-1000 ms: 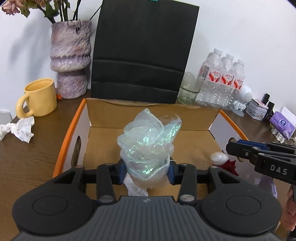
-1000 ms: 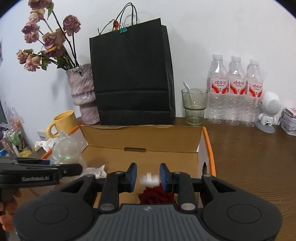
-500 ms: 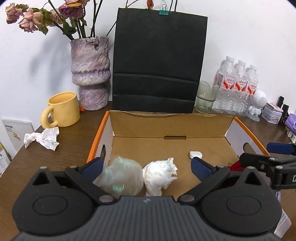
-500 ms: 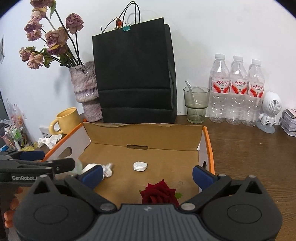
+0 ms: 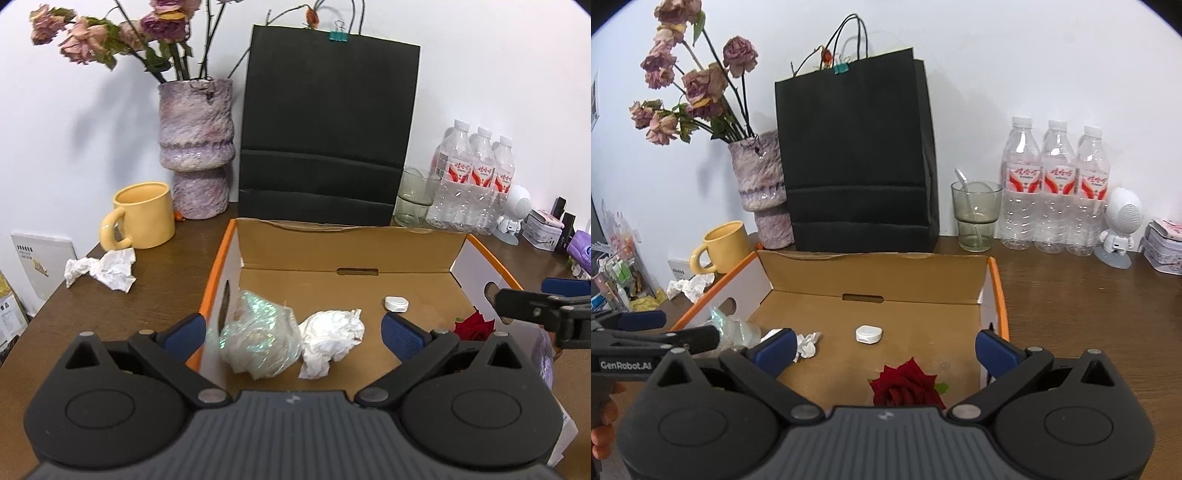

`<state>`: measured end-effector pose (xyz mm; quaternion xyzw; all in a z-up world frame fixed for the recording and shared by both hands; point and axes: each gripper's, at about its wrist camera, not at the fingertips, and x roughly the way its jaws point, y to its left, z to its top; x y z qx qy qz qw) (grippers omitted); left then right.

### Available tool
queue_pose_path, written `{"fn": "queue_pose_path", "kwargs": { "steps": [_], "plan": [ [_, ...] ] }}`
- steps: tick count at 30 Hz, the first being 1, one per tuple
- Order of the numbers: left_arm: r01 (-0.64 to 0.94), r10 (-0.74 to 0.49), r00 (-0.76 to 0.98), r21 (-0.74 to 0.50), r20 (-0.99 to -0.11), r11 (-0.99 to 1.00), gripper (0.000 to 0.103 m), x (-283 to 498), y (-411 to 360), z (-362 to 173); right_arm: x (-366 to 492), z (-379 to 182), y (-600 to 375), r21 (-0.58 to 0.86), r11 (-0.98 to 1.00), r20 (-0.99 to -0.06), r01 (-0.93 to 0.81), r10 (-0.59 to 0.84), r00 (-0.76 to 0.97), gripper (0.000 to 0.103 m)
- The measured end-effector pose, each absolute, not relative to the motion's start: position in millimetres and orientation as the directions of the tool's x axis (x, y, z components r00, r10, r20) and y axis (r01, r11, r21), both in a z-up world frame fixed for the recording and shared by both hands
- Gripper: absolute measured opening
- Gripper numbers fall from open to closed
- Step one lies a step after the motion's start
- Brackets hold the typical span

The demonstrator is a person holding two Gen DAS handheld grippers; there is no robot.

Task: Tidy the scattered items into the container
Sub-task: 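Move the left tool to the blue-wrapped packet while the right tool reaches the purple drawstring bag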

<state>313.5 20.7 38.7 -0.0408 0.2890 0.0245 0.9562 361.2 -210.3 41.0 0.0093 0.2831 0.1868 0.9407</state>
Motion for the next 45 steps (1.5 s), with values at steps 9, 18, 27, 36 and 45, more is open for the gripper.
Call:
{"fn": "queue_pose_path", "kwargs": {
  "steps": [9, 18, 27, 36, 45],
  "plan": [
    [-0.080, 0.032, 0.846, -0.067, -0.532, 0.995, 0.103, 274.5, 46.2, 43.2, 325.0, 40.2, -230.1, 0.106, 0.954, -0.525, -0.282, 0.294, 0.799, 0.103],
    [-0.089, 0.034, 0.834, -0.075, -0.551, 0.993, 0.103, 233.1, 71.0, 33.7, 280.8, 35.9, -257.2, 0.136, 0.971, -0.497, -0.196, 0.238, 0.835, 0.103],
    [-0.112, 0.038, 0.822, -0.095, -0.568, 0.989, 0.103, 200.3, 89.0, 21.6, 250.3, 35.6, -271.4, 0.130, 0.980, -0.487, -0.153, 0.198, 0.851, 0.103],
    [-0.104, 0.025, 0.805, -0.099, -0.592, 0.990, 0.103, 179.2, 96.4, 8.7, 217.3, 34.1, -278.7, 0.065, 0.994, -0.476, -0.090, 0.110, 0.872, 0.103],
    [-0.076, -0.006, 0.803, -0.113, -0.595, 0.991, 0.103, 166.8, 94.8, 2.5, 186.9, 35.6, -287.6, 0.091, 0.993, -0.484, -0.079, 0.113, 0.868, 0.103]
  ]
}}
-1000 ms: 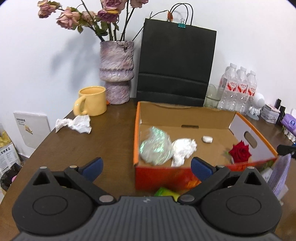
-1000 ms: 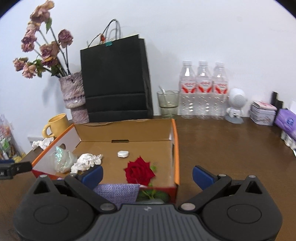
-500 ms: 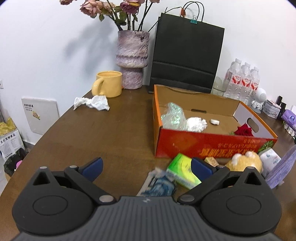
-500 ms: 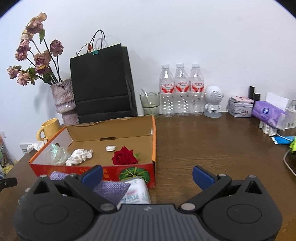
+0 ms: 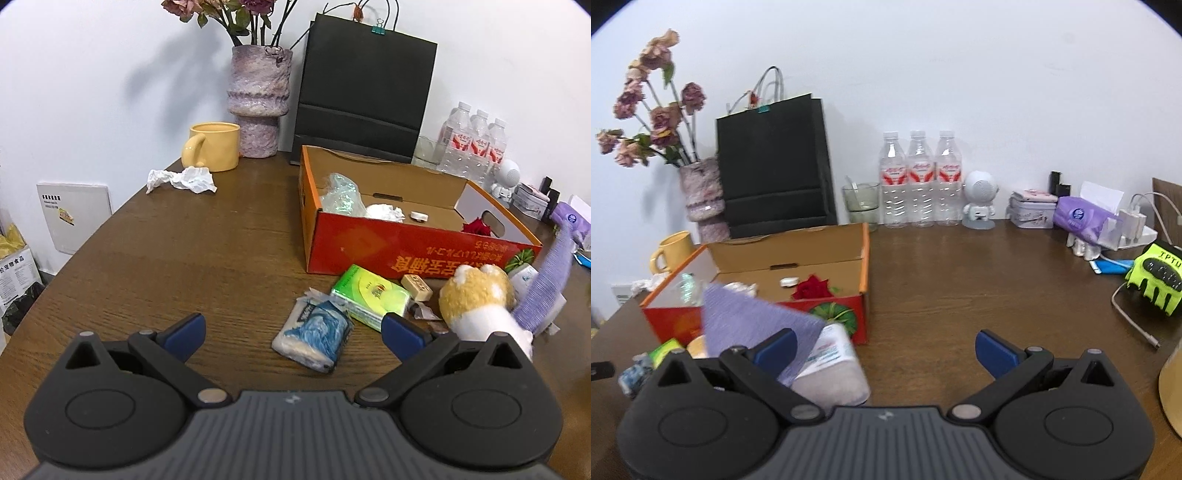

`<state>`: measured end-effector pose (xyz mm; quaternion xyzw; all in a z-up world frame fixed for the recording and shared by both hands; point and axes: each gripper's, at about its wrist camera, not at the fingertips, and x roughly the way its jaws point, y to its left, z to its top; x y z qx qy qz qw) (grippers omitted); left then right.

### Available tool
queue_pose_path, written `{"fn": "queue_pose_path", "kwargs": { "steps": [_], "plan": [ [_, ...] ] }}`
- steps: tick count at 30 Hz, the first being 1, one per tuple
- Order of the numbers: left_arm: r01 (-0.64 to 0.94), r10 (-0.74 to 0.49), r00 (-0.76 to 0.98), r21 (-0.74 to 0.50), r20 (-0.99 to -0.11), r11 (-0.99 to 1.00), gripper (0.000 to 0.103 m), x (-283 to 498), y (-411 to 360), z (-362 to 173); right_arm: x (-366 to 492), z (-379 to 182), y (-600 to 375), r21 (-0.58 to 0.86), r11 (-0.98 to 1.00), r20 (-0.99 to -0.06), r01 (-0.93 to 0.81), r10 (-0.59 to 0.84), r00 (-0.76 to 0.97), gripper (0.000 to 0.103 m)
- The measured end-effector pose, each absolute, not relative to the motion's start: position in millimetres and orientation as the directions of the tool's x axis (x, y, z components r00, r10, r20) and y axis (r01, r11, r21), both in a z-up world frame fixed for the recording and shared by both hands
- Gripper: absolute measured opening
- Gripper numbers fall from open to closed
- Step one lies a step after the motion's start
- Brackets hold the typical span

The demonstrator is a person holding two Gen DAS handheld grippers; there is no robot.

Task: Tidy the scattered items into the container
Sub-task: 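Move the left tool to the blue-wrapped packet while the right tool reaches the purple drawstring bag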

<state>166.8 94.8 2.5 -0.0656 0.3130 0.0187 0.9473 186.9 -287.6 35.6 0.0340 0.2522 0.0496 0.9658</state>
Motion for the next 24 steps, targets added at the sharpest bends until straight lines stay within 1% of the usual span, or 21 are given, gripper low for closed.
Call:
{"fn": "queue_pose_path", "kwargs": {
  "steps": [13, 24],
  "plan": [
    [-0.053, -0.020, 0.800, -0.104, -0.599, 0.993, 0.103, 147.6, 91.3, 1.6, 169.5, 23.1, -244.4, 0.096, 0.976, -0.525, -0.194, 0.215, 0.823, 0.103],
    [-0.040, -0.014, 0.771, -0.071, -0.637, 0.997, 0.103, 182.5, 86.4, -17.2, 205.6, 8.3, -211.7, 0.118, 0.961, -0.555, -0.249, 0.271, 0.787, 0.103]
  ]
}}
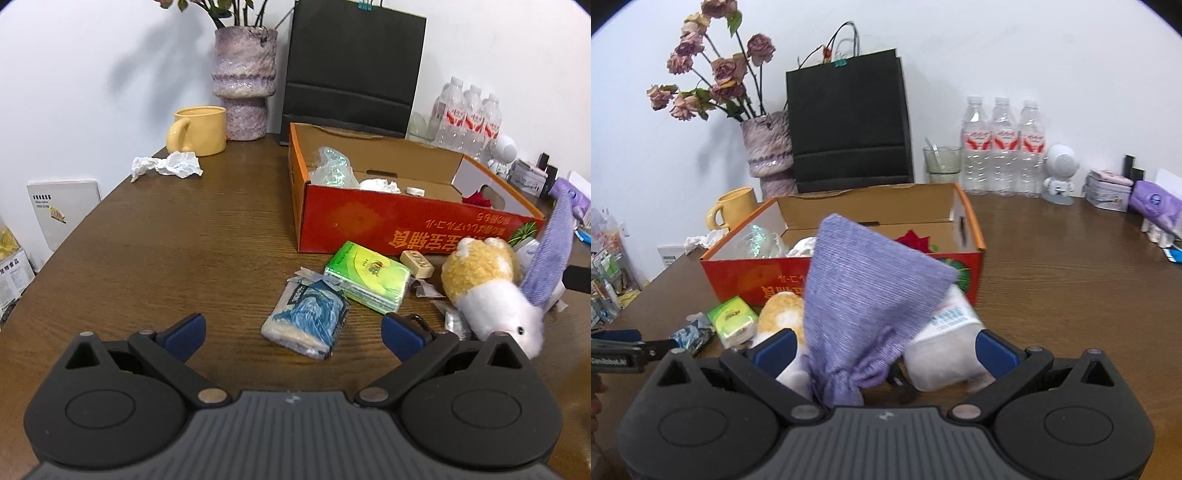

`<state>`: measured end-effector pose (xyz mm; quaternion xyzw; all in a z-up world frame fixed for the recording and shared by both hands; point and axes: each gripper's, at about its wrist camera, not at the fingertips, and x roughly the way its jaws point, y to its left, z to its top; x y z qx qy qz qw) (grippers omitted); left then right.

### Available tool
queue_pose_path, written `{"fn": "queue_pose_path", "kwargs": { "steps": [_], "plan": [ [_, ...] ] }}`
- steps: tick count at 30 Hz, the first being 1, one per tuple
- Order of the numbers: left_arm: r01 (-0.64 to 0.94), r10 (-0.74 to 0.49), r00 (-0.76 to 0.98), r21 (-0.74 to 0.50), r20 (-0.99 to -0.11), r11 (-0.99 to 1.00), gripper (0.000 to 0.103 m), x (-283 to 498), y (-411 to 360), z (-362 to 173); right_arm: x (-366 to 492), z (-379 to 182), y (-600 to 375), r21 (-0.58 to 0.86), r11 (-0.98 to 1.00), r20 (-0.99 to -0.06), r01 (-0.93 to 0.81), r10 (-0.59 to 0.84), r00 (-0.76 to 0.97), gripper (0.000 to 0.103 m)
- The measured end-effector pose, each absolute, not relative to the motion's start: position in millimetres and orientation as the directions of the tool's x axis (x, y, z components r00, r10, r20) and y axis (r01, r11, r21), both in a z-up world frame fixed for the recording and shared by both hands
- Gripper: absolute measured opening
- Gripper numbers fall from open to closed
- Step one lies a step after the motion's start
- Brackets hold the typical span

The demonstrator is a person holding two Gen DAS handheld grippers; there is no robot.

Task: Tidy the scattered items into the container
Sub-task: 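Grasp the blue packet with the left tool while the right tool grasps the purple bag, then carry the blue packet and purple bag into the box and open both tools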

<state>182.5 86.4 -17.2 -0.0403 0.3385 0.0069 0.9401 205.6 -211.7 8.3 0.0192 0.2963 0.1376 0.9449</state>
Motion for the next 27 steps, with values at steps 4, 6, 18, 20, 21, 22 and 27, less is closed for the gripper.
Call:
{"fn": "queue_pose_path", "kwargs": {
  "steps": [4, 6, 18, 20, 21, 22, 27],
  "plan": [
    [-0.008, -0.019, 0.755, -0.039, -0.656, 0.999, 0.097, 196.4, 81.5, -25.9, 223.1, -1.0, -195.4, 0.114, 0.959, -0.570, -0.259, 0.277, 0.774, 0.102],
    [-0.003, -0.025, 0.745, -0.041, -0.667, 0.999, 0.079, 201.8, 81.1, -30.1, 229.0, -5.0, -190.3, 0.104, 0.959, -0.574, -0.265, 0.275, 0.771, 0.093],
    [0.023, -0.057, 0.792, -0.063, -0.608, 0.998, 0.020, 193.7, 84.3, -25.3, 221.5, -4.2, -197.4, 0.158, 0.942, -0.514, -0.298, 0.336, 0.789, 0.014],
    [0.027, -0.063, 0.805, -0.069, -0.590, 0.997, 0.020, 189.2, 84.2, -19.9, 217.8, -1.0, -199.3, 0.162, 0.940, -0.501, -0.301, 0.341, 0.796, 0.014],
    [0.029, -0.067, 0.811, -0.074, -0.581, 0.997, 0.020, 186.7, 84.1, -17.0, 216.3, 0.4, -200.2, 0.162, 0.939, -0.496, -0.302, 0.342, 0.798, 0.014],
    [0.029, -0.070, 0.817, -0.081, -0.572, 0.996, 0.020, 184.2, 84.2, -13.7, 214.6, 1.8, -201.5, 0.163, 0.940, -0.491, -0.301, 0.342, 0.801, 0.014],
    [0.048, -0.093, 0.848, -0.100, -0.521, 0.994, 0.020, 176.2, 81.5, 6.6, 209.9, 14.2, -207.3, 0.164, 0.941, -0.460, -0.296, 0.338, 0.821, 0.014]
  ]
}}
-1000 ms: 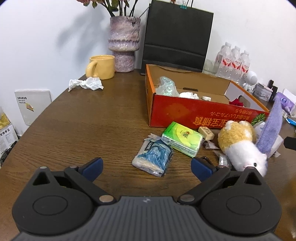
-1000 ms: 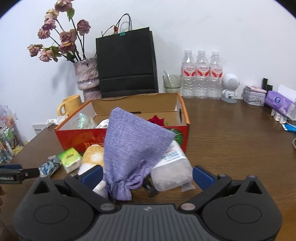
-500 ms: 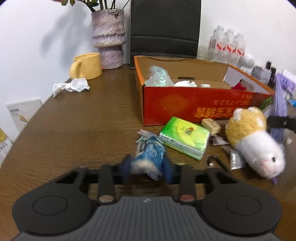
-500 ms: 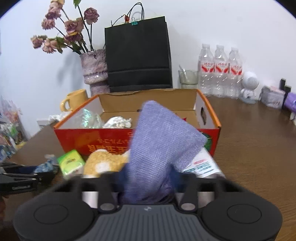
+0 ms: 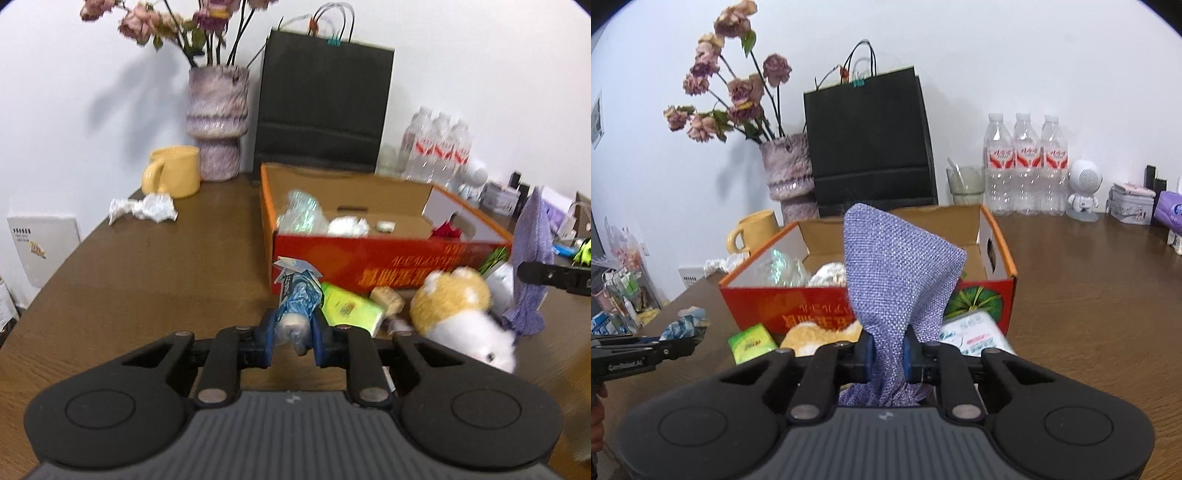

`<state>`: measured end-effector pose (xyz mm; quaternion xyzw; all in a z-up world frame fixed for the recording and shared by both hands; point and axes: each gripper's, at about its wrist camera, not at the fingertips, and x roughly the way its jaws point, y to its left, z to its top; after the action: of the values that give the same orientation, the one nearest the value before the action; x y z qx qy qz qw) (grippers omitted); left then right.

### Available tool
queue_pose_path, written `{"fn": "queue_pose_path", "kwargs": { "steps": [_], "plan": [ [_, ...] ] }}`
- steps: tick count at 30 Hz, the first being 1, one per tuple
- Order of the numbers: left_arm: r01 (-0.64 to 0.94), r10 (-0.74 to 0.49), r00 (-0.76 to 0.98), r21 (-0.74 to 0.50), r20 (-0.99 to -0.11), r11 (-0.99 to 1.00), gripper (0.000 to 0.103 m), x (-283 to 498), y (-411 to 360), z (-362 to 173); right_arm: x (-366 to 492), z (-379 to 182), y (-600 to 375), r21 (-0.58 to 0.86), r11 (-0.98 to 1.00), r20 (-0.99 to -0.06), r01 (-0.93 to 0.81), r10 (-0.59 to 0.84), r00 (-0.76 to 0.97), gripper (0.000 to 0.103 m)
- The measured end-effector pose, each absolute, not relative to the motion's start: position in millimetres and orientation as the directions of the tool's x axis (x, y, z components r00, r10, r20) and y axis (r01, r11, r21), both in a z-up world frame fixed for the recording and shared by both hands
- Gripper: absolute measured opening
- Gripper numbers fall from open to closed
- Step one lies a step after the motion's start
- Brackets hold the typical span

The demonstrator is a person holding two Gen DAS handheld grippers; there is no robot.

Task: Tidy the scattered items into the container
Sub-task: 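Carry the blue packet and purple bag into the box and open both tools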

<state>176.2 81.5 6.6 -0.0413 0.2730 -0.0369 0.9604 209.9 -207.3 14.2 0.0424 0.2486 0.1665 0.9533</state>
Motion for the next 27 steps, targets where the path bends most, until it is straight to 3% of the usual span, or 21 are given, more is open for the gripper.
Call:
{"fn": "queue_pose_path", "kwargs": {
  "steps": [11, 16, 23, 27],
  "plan": [
    [0.121, -0.169, 0.902, -0.144, -0.397, 0.982, 0.020, 212.8, 58.7, 54.7, 242.9, 64.9, -209.1, 0.145, 0.940, -0.334, -0.310, 0.342, 0.878, 0.015],
    [0.139, -0.197, 0.903, -0.174, -0.381, 0.975, 0.020, 254.6, 41.8, 59.2, 280.3, 71.4, -197.6, 0.176, 0.928, -0.312, -0.328, 0.369, 0.876, 0.015],
    [0.116, -0.203, 0.889, -0.228, -0.411, 0.967, 0.020, 316.4, 37.7, 37.6, 339.4, 49.9, -165.8, 0.195, 0.912, -0.361, -0.360, 0.408, 0.838, 0.015],
    [0.106, -0.195, 0.865, -0.212, -0.463, 0.972, 0.020, 341.7, 39.9, 21.1, 370.3, 29.0, -155.6, 0.192, 0.906, -0.439, -0.376, 0.422, 0.793, 0.015]
  ]
}}
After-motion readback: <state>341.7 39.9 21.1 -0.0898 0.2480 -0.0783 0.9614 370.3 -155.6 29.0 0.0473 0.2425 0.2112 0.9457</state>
